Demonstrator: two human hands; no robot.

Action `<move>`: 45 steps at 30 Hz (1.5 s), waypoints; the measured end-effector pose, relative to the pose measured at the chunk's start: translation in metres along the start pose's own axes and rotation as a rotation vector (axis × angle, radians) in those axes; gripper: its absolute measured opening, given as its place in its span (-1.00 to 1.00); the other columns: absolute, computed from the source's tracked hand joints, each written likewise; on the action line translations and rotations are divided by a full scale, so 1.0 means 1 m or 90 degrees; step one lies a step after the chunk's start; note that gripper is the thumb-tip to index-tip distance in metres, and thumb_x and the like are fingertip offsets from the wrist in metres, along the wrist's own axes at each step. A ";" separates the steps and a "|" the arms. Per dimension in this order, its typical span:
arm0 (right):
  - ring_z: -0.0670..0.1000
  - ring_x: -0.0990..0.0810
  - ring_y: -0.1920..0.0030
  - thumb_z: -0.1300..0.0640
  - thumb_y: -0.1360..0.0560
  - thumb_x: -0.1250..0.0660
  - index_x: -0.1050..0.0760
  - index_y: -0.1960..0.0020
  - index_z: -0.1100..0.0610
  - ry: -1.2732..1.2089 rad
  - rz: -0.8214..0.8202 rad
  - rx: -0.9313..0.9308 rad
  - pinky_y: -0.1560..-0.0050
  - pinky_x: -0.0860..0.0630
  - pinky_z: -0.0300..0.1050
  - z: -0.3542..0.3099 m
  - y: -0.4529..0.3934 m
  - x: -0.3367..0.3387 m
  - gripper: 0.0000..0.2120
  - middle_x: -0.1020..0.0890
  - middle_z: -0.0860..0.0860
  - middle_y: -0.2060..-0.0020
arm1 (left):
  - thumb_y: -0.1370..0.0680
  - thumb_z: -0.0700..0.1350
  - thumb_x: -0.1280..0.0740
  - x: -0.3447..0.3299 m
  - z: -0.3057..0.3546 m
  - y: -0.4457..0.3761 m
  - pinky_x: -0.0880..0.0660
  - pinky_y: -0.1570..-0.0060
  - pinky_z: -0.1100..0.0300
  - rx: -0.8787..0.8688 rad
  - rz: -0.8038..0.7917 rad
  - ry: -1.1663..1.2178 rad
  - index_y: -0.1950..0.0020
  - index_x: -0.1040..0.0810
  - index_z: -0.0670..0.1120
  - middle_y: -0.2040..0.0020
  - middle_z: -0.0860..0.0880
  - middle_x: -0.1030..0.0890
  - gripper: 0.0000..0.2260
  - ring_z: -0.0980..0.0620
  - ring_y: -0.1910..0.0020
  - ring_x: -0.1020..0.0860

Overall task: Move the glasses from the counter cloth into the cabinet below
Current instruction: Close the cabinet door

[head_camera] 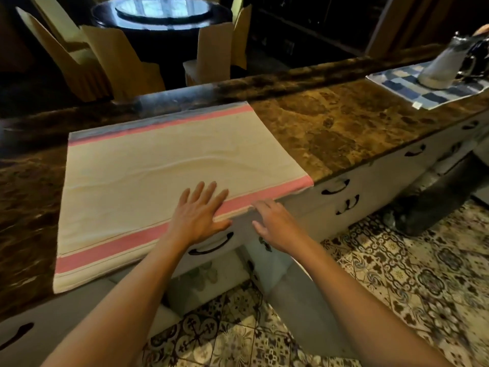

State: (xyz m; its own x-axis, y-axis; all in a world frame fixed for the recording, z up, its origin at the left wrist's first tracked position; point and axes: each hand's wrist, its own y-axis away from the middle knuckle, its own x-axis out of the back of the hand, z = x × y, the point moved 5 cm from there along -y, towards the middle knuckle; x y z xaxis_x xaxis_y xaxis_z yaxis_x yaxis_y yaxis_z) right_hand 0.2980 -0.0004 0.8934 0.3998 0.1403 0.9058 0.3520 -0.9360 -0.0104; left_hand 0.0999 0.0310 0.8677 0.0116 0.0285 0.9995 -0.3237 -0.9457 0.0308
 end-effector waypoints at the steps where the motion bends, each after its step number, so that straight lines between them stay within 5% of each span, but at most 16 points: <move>1: 0.17 -0.43 -0.29 0.12 -0.56 -0.32 -0.36 -0.43 0.17 -0.028 0.026 -0.003 -0.28 -0.42 0.05 0.006 0.006 -0.006 -0.54 -0.44 0.11 -0.32 | -0.48 0.50 0.09 0.000 0.000 0.000 0.09 -0.51 -0.16 0.000 0.005 -0.002 -0.60 0.12 0.21 -0.63 0.00 0.10 -0.25 -0.11 -0.59 0.12; 4: 0.13 -0.42 -0.30 0.16 -0.57 -0.31 -0.35 -0.43 0.19 -0.107 0.081 -0.063 -0.30 -0.41 0.02 0.030 0.026 -0.024 -0.55 -0.42 0.12 -0.31 | -0.49 0.48 0.09 -0.001 0.001 -0.001 0.08 -0.51 -0.17 0.004 0.012 -0.007 -0.59 0.12 0.22 -0.63 0.01 0.09 -0.27 -0.10 -0.59 0.11; 18: 0.30 -0.52 -0.14 0.25 -0.61 -0.13 -0.18 -0.50 0.18 -0.019 -0.187 -0.341 -0.03 -0.49 0.11 0.190 0.143 -0.144 -0.53 -0.50 0.30 -0.21 | -0.47 0.52 0.05 0.003 0.001 -0.002 -0.02 -0.49 -0.21 -0.004 0.035 0.013 -0.59 0.05 0.23 -0.63 -0.01 -0.01 -0.25 -0.12 -0.59 0.02; 22: 0.28 -0.57 -0.08 0.39 -0.53 -0.14 -0.32 -0.42 0.20 -0.047 -0.154 -0.417 0.05 -0.48 0.03 0.205 0.159 -0.148 -0.54 -0.58 0.27 -0.09 | -0.48 0.51 0.03 0.003 0.001 -0.002 -0.02 -0.49 -0.21 -0.007 0.040 0.013 -0.59 0.04 0.23 -0.62 -0.02 -0.03 -0.26 -0.13 -0.58 0.00; 26: 0.30 -0.61 -0.02 0.28 -0.54 -0.22 -0.56 -0.12 0.24 -0.056 -0.126 -0.484 0.11 -0.49 -0.01 0.217 0.170 -0.148 -0.79 -0.65 0.27 0.00 | -0.48 0.52 0.03 0.003 0.001 -0.002 -0.02 -0.49 -0.20 -0.006 0.040 0.019 -0.59 0.02 0.22 -0.62 -0.02 -0.04 -0.26 -0.12 -0.58 0.00; 38: 0.15 -0.60 0.25 0.29 -0.52 -0.27 -0.62 0.14 0.27 -0.261 -0.085 -0.482 0.27 -0.40 -0.12 0.184 0.188 -0.163 -0.84 -0.65 0.17 0.29 | -0.47 0.52 0.02 0.003 -0.001 -0.003 -0.03 -0.47 -0.22 -0.014 0.052 0.022 -0.58 -0.03 0.21 -0.61 -0.05 -0.08 -0.25 -0.15 -0.57 -0.04; 41: 0.17 -0.61 0.31 0.20 -0.49 -0.29 -0.62 0.14 0.28 -0.290 -0.049 -0.428 0.29 -0.54 0.02 0.172 0.195 -0.177 -0.82 -0.66 0.16 0.31 | -0.47 0.52 0.02 0.003 -0.002 -0.002 -0.03 -0.47 -0.22 -0.017 0.056 0.021 -0.58 -0.03 0.21 -0.61 -0.05 -0.09 -0.25 -0.16 -0.57 -0.04; 45: 0.25 -0.66 0.20 0.33 -0.50 -0.37 -0.64 0.00 0.27 -0.325 -0.061 -0.439 0.18 -0.60 0.18 0.157 0.199 -0.203 -0.89 -0.69 0.21 0.22 | -0.47 0.51 0.01 0.002 -0.001 -0.002 -0.03 -0.48 -0.23 -0.019 0.058 0.025 -0.58 -0.05 0.19 -0.61 -0.06 -0.10 -0.25 -0.17 -0.57 -0.05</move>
State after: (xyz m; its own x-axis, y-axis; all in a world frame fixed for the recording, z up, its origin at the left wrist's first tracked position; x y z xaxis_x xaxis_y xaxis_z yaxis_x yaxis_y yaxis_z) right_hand 0.4194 -0.1647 0.6410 0.7845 0.2012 0.5865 -0.1228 -0.8768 0.4650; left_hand 0.0996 0.0331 0.8700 -0.0557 -0.0434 0.9975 -0.3491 -0.9351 -0.0602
